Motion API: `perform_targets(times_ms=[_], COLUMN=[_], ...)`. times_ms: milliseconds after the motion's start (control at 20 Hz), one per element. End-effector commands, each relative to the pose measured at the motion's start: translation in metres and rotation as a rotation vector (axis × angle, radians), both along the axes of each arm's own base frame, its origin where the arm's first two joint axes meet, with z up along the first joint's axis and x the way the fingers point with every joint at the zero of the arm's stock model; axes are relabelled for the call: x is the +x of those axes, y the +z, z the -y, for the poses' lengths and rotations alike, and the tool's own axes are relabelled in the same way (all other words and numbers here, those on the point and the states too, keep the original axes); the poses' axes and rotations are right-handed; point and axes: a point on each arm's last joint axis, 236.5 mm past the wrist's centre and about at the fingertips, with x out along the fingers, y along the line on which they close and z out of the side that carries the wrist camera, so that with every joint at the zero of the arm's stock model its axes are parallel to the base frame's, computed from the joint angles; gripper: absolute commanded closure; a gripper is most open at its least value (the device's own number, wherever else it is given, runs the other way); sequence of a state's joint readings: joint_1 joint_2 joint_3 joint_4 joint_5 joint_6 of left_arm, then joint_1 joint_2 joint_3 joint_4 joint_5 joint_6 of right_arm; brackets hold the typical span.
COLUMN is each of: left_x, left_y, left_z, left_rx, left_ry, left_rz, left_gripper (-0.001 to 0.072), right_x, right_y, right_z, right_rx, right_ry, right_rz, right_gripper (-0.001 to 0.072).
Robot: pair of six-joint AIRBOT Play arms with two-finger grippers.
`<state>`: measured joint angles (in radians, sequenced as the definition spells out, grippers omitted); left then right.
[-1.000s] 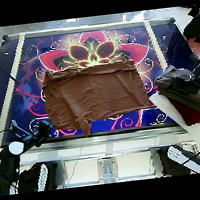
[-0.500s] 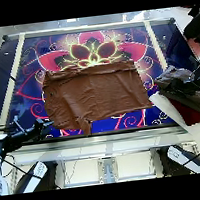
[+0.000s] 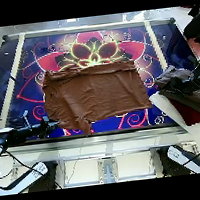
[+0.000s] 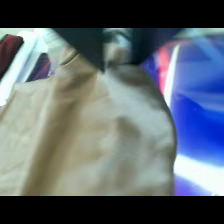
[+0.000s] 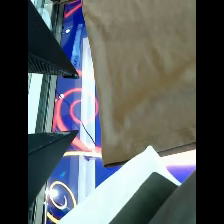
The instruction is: Fold the shirts.
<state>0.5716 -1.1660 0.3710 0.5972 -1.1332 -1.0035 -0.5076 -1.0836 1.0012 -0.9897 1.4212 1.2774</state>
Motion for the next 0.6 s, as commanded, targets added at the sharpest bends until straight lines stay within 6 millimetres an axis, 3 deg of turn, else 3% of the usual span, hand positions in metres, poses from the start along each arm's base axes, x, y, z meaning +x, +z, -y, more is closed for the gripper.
perform_targets(times_ms=[0, 100, 200, 350, 450, 550], left_x=[0.029, 0.039, 0.040, 0.034, 0.034, 0.034], left_y=[0.023, 0.033, 0.039, 0.039, 0.039, 0.041], left_z=[0.000, -0.003, -0.002, -0.001, -0.001, -0.001], left_rx=[-0.031, -0.035, -0.041, -0.021, -0.016, -0.014], left_ry=[0.019, 0.021, 0.006, -0.021, -0.023, -0.024], left_rz=[0.123, 0.155, 0.167, 0.166, 0.170, 0.175], left_gripper=[0.0696, 0.0696, 0.0696, 0.0696, 0.0696, 0.0696], right_x=[-0.001, -0.014, -0.034, -0.059, -0.060, -0.054], right_y=[-0.001, -0.018, -0.051, -0.093, -0.112, -0.130], right_z=[-0.001, -0.002, -0.009, -0.054, -0.075, -0.073], right_rx=[0.007, 0.006, 0.040, 0.228, 0.347, 0.366], right_ry=[-0.001, 0.000, -0.060, -0.171, -0.283, -0.387], right_rz=[-0.006, -0.060, -0.141, -0.200, -0.198, -0.161], right_gripper=[0.0326, 0.0325, 0.0324, 0.0323, 0.0321, 0.0322])
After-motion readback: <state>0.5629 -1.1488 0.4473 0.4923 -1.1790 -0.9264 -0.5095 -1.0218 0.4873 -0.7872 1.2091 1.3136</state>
